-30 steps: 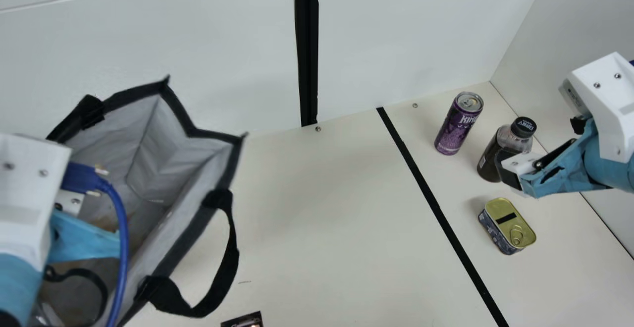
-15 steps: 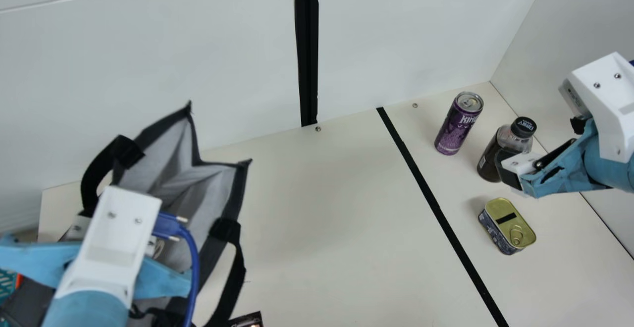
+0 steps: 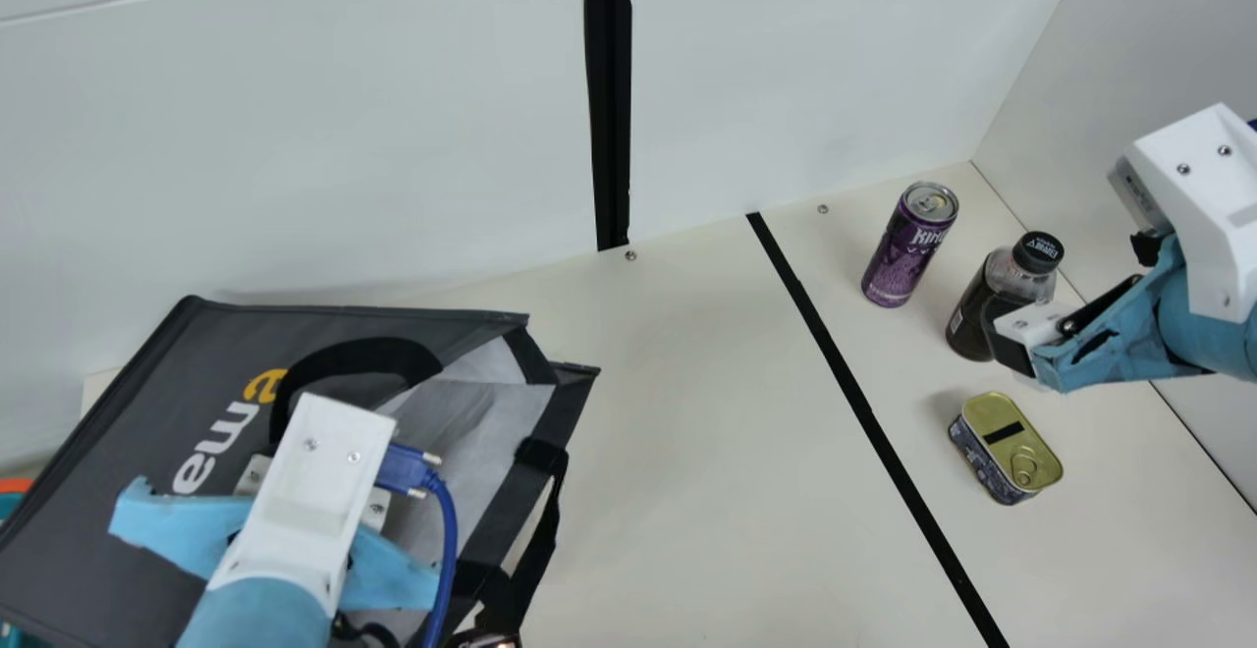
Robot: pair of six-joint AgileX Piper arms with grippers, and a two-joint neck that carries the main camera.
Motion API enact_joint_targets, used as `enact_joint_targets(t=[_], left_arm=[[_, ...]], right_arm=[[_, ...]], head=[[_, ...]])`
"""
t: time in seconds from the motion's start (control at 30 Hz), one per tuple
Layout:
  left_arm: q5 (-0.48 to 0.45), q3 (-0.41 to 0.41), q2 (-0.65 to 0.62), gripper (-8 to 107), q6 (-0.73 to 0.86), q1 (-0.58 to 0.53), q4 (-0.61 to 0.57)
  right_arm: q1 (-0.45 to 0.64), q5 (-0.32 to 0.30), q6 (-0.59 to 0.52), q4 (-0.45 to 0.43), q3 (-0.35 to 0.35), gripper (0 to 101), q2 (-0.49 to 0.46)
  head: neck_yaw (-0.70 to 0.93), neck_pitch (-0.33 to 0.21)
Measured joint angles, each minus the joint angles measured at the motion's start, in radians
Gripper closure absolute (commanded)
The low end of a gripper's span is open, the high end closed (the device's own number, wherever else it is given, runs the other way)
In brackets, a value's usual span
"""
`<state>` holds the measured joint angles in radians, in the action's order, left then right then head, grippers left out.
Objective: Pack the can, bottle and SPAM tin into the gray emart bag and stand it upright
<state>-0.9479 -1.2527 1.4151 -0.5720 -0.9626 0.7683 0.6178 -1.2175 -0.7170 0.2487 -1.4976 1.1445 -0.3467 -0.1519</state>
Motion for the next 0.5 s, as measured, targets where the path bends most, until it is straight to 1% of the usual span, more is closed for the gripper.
enact_joint_targets(t=[0.2, 0.5], left_arm=[[0.061, 0.0, 0.018, 107, 0.035, 0.056, -0.122], [0.152, -0.006, 0.04, 107, 0.132, 0.164, -0.362]], right_arm=[[0.0, 0.0, 0.0, 0.0, 0.0, 6, 0.0], [0.0, 0.0, 0.0, 0.0, 0.0, 6, 0.0]], head=[[-0.002, 0.0], [0.0, 0.0]])
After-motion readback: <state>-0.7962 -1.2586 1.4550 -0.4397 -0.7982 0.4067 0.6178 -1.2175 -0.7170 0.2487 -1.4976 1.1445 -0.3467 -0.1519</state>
